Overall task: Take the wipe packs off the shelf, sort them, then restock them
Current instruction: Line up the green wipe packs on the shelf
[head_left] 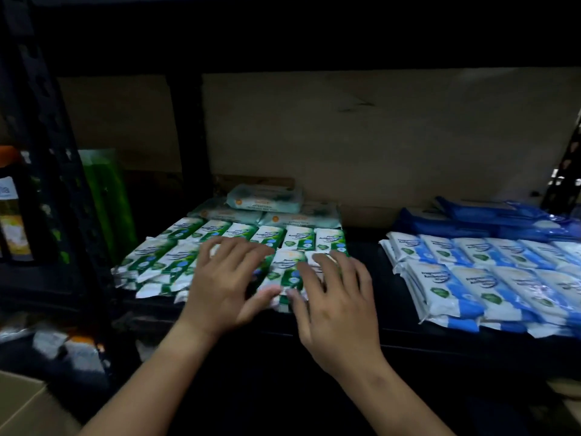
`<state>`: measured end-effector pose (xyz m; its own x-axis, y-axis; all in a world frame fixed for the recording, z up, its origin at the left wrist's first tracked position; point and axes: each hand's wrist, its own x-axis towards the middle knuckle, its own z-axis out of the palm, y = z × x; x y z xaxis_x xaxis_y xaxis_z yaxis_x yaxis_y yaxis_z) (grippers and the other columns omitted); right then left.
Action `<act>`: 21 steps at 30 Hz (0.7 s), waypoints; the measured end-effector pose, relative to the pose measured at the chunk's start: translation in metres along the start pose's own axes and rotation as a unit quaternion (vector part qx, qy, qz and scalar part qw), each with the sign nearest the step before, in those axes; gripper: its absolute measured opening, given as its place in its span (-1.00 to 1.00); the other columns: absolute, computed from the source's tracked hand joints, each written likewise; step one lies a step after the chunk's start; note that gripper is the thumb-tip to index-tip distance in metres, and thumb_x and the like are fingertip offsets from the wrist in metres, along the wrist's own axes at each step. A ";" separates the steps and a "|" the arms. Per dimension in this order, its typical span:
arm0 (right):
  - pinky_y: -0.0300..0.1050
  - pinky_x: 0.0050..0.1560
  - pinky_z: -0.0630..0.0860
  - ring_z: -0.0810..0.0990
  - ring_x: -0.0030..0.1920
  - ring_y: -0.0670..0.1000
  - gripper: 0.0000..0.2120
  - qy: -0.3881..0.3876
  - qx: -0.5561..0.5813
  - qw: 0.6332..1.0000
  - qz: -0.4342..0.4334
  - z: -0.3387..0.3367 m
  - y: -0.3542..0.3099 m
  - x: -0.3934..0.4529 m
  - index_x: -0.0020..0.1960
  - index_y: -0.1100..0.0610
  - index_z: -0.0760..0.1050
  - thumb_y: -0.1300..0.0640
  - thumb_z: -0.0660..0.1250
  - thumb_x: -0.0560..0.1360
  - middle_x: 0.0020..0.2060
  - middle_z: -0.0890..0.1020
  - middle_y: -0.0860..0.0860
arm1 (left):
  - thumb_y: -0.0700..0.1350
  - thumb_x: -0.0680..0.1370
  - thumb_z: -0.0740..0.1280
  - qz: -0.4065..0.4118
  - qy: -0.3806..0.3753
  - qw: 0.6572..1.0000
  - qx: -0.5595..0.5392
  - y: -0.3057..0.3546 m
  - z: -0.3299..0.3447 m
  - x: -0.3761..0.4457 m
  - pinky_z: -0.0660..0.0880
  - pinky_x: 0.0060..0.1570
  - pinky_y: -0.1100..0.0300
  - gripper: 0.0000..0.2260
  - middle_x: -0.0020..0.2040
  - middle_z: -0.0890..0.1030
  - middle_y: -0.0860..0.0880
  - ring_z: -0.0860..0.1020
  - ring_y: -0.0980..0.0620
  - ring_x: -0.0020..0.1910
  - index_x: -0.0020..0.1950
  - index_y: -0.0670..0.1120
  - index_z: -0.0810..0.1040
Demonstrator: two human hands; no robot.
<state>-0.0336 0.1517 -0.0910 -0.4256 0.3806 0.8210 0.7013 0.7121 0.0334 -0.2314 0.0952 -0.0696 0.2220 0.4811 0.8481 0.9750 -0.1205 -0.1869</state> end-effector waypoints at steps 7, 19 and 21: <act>0.21 0.22 0.38 0.55 0.12 0.23 -0.78 0.103 -0.061 0.989 0.089 -0.049 0.104 -0.020 0.08 0.14 0.64 0.11 0.27 0.55 0.03 0.66 0.07 | 0.05 0.59 0.33 -0.113 -0.023 0.950 -0.291 0.147 0.047 0.080 0.50 0.12 0.01 -0.75 0.06 0.60 -0.01 0.56 -0.06 0.06 0.18 -0.06 0.56; 0.53 0.41 -0.28 -0.18 0.59 0.16 -0.02 -0.187 -0.099 0.913 0.349 -0.081 0.191 -0.065 0.55 -0.32 0.13 -0.70 -0.37 0.27 0.59 0.10 -0.09 | -0.09 0.62 0.21 -0.462 -0.238 0.695 -0.497 0.226 0.119 0.145 0.31 0.41 0.06 -0.50 0.52 0.30 -0.03 0.35 -0.11 0.46 0.56 -0.11 0.25; 0.54 0.40 -0.25 -0.10 0.58 0.18 -0.05 -0.194 -0.111 0.915 0.335 -0.079 0.194 -0.064 0.54 -0.30 0.17 -0.67 -0.37 0.30 0.59 0.13 -0.08 | -0.14 0.60 0.23 -0.461 -0.216 0.694 -0.509 0.229 0.121 0.145 0.37 0.30 0.12 -0.56 0.35 0.35 0.07 0.43 -0.06 0.33 0.50 -0.10 0.34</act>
<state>0.1746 0.2187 -0.0924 0.0021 0.8998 0.4362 0.9600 0.1203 -0.2527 0.0253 0.2430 -0.0492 -0.2925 0.9504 0.1061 0.2398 -0.0345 0.9702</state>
